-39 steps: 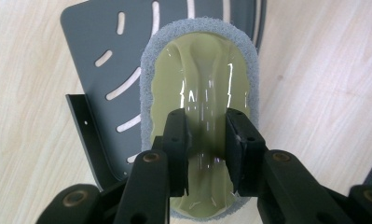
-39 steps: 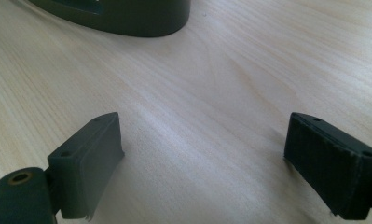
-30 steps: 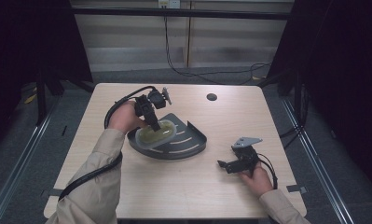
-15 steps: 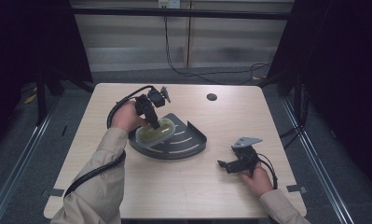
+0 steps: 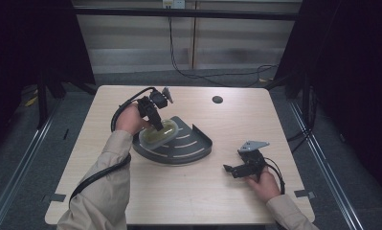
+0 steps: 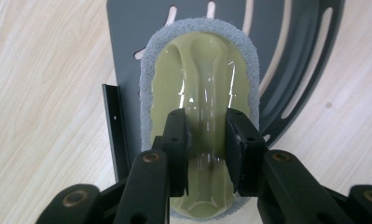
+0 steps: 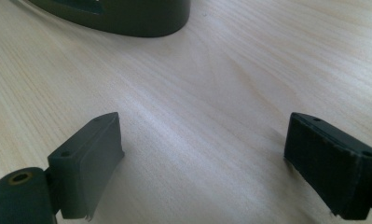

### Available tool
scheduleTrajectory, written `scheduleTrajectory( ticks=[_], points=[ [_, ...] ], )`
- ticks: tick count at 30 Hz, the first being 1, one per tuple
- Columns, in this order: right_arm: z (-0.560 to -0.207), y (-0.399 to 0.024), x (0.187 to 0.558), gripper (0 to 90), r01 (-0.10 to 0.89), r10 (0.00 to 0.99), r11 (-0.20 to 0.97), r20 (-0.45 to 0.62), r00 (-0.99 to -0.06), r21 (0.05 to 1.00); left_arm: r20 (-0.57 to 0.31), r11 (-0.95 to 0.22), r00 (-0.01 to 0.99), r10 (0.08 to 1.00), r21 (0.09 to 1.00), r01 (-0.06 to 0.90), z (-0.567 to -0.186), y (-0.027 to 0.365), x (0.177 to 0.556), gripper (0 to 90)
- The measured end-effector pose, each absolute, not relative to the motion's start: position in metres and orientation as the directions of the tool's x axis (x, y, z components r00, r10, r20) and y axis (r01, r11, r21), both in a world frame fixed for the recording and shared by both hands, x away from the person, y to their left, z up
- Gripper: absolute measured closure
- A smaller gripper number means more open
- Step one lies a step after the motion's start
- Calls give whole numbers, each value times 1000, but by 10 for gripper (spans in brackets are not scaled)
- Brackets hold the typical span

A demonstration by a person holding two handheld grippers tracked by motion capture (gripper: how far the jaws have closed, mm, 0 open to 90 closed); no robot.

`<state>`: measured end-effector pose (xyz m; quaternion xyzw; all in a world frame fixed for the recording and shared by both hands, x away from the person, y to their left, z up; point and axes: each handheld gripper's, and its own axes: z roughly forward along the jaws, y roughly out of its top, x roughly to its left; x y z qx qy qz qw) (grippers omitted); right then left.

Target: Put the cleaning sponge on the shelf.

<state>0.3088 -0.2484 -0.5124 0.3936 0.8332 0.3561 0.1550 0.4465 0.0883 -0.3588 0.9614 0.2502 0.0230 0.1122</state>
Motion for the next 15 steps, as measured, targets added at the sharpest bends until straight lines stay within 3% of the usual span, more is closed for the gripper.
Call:
scheduleTrajectory(
  ticks=[15],
  points=[
    [-513,-248,309,108,545,767,435,22,-641,717,-10,-822,845,534,230,522,-368,90,456,716]
  ],
)
